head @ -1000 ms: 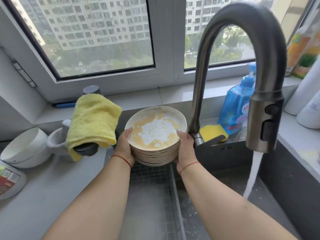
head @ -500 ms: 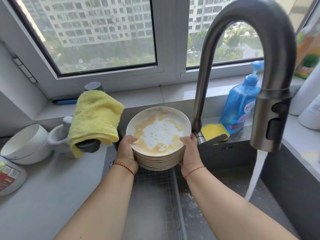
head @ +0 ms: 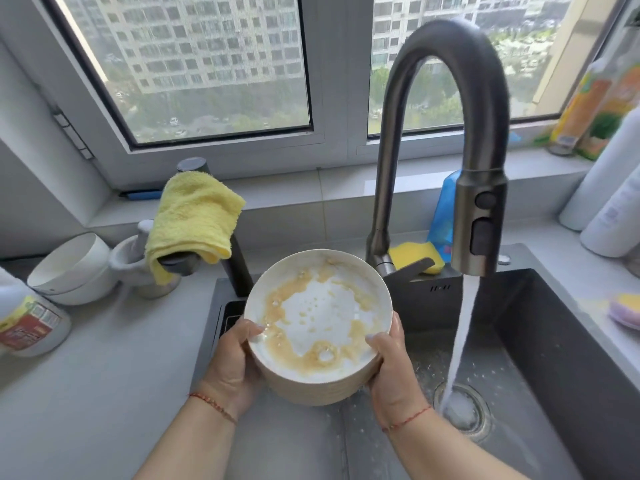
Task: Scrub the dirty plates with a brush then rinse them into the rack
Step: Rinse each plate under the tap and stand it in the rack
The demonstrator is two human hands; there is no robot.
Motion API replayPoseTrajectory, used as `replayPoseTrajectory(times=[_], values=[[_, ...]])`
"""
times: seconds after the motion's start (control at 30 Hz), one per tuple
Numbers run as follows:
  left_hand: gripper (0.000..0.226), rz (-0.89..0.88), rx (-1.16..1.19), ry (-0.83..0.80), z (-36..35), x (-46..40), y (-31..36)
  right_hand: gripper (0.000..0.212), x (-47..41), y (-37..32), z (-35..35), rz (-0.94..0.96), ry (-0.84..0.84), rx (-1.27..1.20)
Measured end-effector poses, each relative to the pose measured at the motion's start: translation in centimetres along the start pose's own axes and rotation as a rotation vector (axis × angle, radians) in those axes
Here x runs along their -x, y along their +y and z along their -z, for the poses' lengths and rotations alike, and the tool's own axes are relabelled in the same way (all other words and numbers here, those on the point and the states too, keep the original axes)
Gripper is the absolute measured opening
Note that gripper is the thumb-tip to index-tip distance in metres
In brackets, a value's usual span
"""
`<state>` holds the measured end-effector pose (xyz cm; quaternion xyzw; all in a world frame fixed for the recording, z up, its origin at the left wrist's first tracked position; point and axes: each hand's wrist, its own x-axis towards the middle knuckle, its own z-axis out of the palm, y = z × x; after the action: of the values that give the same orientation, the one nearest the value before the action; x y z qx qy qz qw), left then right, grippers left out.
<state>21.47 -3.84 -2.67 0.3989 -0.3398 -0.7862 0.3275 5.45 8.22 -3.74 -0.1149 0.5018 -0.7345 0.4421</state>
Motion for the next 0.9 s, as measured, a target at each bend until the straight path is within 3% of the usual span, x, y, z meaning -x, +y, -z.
replayPoseTrajectory(times=[0.13,0.37,0.5,0.63,0.7,0.8,0.9], values=[[0.087,0.016,-0.034,-0.083,-1.0,1.6,-1.8,0.062,2.8,-0.8,3.0,-0.001,-0.011,-0.048],[0.076,0.109,-0.178,-0.217,-5.7,3.2,-5.5,0.056,5.7,-3.8,9.9,-0.050,-0.020,-0.066],[0.081,0.150,-0.176,-0.206,-8.3,3.1,-9.3,0.058,5.5,-5.8,13.8,-0.168,0.045,-0.042],[0.089,0.183,-0.148,-0.161,-9.5,2.8,-13.5,0.041,4.3,-7.0,17.8,-0.305,0.072,0.006],[0.094,0.201,-0.115,-0.149,-9.3,2.5,-15.5,0.046,3.7,-7.0,19.1,-0.371,0.047,0.012],[0.095,0.230,-0.090,-0.087,-9.3,2.4,-18.6,0.071,2.4,-6.1,21.5,-0.453,0.019,0.050],[0.095,0.263,-0.030,-0.008,-9.1,2.5,-21.0,0.078,1.3,-4.9,23.0,-0.483,0.006,0.094]])
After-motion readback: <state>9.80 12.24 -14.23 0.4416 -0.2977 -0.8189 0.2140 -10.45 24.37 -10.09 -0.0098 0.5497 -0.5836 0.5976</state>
